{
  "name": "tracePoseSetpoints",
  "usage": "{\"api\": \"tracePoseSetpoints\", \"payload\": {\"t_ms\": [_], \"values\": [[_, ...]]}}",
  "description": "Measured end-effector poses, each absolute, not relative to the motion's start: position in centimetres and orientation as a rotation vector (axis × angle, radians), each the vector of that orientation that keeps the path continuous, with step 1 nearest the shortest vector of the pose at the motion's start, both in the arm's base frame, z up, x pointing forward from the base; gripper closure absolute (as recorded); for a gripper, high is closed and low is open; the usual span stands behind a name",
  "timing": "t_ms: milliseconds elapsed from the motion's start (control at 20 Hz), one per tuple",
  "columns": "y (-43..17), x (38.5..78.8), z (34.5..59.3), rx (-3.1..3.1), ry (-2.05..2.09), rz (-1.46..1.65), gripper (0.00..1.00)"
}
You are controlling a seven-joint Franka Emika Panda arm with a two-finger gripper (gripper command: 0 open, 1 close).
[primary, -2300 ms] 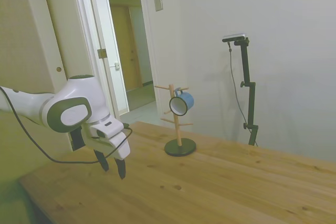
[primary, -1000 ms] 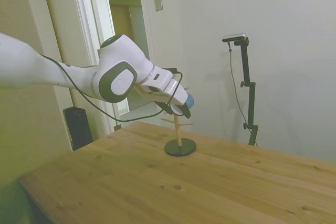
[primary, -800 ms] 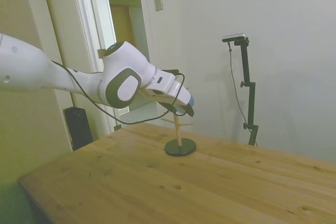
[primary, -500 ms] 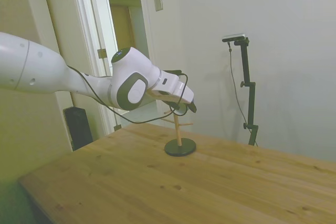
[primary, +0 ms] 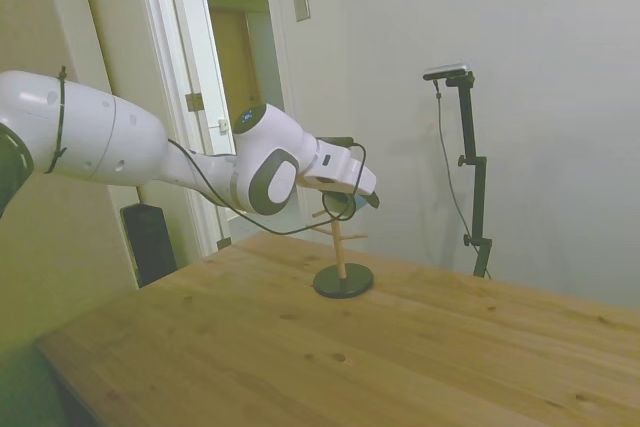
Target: Unload the mug
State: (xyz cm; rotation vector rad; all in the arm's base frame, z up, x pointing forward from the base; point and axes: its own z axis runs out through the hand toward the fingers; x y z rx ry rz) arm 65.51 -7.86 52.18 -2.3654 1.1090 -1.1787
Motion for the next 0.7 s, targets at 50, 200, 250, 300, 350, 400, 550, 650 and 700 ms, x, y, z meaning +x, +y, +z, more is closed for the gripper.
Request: {"api": "tracePoseSetpoints", "payload": {"t_ms": [50, 200, 250, 300, 350, 400, 550, 650, 700], "values": [[-7.8, 65.8, 52.0, -2.361, 1.103, -1.187, 0.00], [-7.7, 66.6, 51.5, -2.349, 1.096, -1.204, 0.00], [-7.7, 66.8, 51.5, -2.348, 1.096, -1.206, 1.00], [-7.8, 67.0, 51.5, -2.347, 1.096, -1.208, 1.00], [-7.8, 67.2, 51.4, -2.346, 1.095, -1.209, 1.00], [-7.8, 67.3, 51.4, -2.346, 1.095, -1.209, 1.00], [-7.7, 67.4, 51.3, -2.346, 1.093, -1.205, 1.00], [-7.7, 67.4, 51.3, -2.344, 1.088, -1.200, 1.00], [-7.7, 67.4, 51.3, -2.342, 1.087, -1.198, 1.00]]}}
